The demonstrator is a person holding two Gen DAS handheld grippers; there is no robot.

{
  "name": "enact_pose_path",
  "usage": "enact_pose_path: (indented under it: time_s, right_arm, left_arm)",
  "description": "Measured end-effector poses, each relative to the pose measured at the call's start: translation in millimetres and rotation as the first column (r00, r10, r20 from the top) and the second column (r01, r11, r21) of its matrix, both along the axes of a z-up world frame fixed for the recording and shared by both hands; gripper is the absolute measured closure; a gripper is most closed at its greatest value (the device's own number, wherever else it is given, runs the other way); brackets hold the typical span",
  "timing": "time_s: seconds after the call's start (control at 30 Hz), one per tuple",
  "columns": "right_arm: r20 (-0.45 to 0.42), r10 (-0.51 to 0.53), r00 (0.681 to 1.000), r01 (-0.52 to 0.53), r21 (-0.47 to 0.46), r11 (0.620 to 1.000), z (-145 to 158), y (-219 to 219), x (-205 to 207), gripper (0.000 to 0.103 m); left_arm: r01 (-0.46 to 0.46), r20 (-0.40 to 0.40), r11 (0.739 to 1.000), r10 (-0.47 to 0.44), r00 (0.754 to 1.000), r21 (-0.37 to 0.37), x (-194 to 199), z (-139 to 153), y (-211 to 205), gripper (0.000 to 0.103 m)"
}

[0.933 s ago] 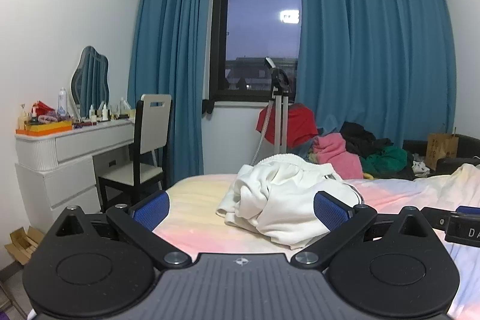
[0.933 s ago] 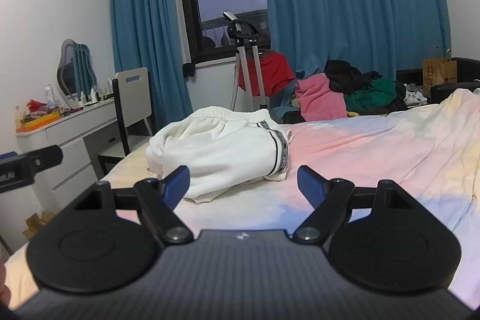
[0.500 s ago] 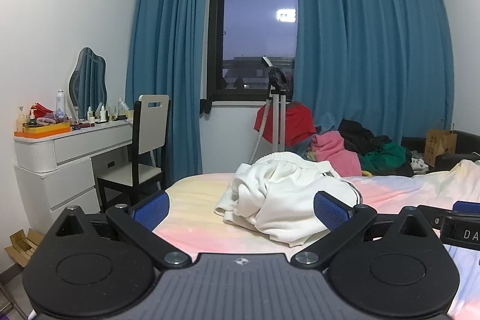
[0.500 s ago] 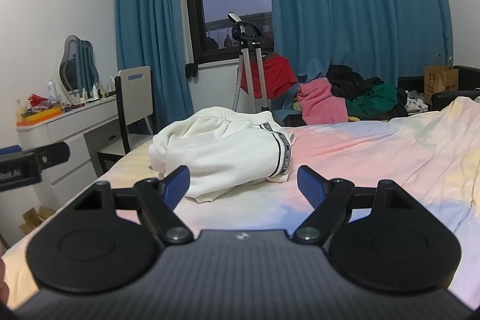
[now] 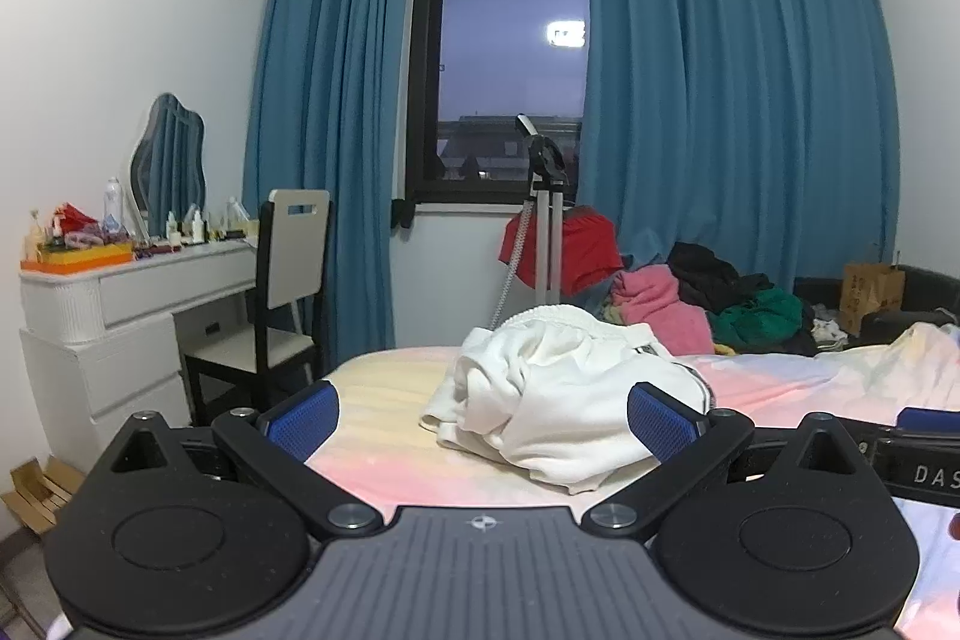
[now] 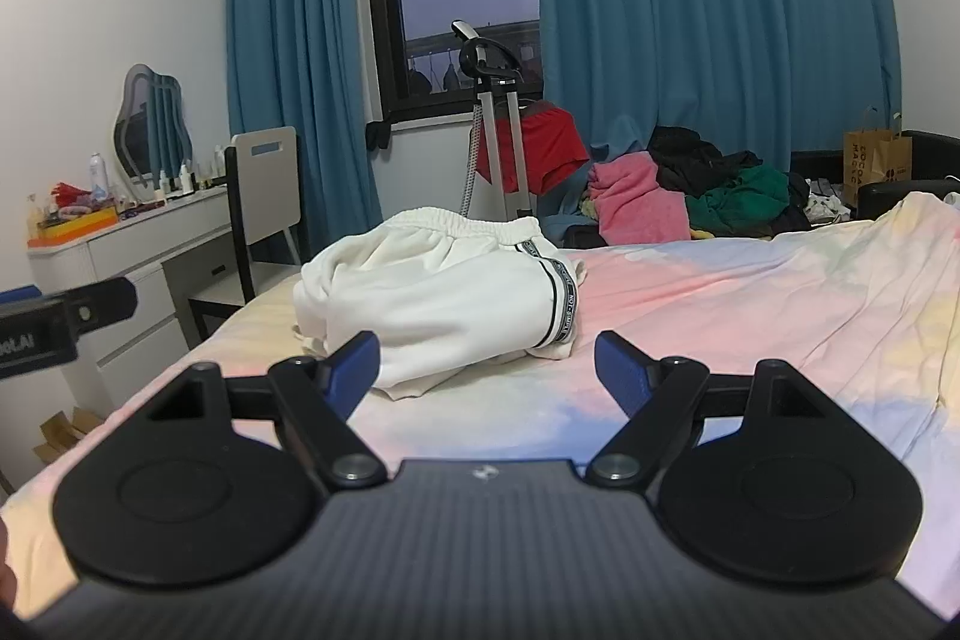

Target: Fold clothes

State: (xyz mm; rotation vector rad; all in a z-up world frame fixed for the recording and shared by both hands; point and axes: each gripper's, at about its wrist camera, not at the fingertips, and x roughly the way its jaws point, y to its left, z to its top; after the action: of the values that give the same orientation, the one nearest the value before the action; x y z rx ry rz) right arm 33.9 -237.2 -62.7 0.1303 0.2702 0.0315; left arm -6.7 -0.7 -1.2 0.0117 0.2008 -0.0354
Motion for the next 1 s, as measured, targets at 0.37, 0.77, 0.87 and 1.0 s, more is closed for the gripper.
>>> enact_pose_path:
  time_s: [0.37, 0.77, 0.87, 1.0]
  right_arm:
    - [0.006, -0.004, 1.0, 0.004, 0.015, 1.0, 1, -2, -1, 0.023]
    - [0.029, -0.01, 1.0, 0.008, 0.066, 0.998, 5, -12, -3, 0.023]
    - [0.037, -0.02, 0.999, 0.017, 0.088, 0.996, 6, -17, -5, 0.023]
    - [0.05, -0.015, 0.999, 0.011, 0.08, 0.997, 7, -18, -7, 0.024]
  left_arm:
    - [-0.011, -0.022, 1.0, 0.011, 1.0, 0.026, 4, -7, -5, 0.0]
    - [0.017, -0.021, 1.0, -0.017, 1.0, -0.027, 9, -20, 0, 0.0]
    - [0.006, -0.021, 1.0, -0.006, 1.0, -0.006, 9, -23, -3, 0.0]
    - [0.002, -0.033, 1.0, -0.002, 0.999, -0.015, 12, -24, -1, 0.0]
